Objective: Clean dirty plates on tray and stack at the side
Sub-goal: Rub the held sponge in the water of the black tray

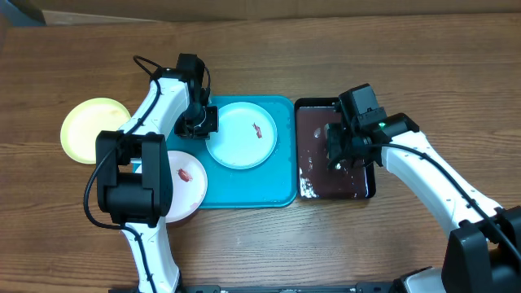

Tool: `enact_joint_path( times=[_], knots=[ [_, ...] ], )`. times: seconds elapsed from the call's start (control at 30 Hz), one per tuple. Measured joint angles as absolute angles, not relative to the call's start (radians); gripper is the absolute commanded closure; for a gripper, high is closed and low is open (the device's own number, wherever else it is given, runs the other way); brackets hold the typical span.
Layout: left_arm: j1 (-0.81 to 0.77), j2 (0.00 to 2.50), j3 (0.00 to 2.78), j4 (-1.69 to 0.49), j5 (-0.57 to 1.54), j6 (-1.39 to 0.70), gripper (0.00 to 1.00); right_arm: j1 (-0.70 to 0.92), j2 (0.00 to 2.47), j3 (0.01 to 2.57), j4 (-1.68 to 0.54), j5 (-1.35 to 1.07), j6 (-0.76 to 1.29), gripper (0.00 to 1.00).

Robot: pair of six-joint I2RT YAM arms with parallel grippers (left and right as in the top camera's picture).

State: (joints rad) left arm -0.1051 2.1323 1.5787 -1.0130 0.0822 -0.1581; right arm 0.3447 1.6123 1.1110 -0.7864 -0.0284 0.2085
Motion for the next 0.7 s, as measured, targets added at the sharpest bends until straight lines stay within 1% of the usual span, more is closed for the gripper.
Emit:
enact_joint_path(
  times=[0.2,0.33,0.53,0.7],
  knots=[
    [-0.105,2.132,1.579,-1.013,0.082,-0.158,0.96,0.342,1.612,1.209,-0.944,-0.045,0.209,0.96],
    [-0.105,2.132,1.579,-1.013,0.084,-0.158,0.96,0.341,1.612,1.254,-0.958,-0.048,0.209,0.96],
    [-0.105,2.132,1.579,-1.013,0.086,-0.158,0.96,0.341,1.620,1.255,-0.960,-0.049,0.209,0.96],
    [-0.105,2.132,1.579,-1.011,0.086,-0.158,0.96,0.341,1.702,1.255,-0.938,-0.048,0.209,0.96]
  ],
)
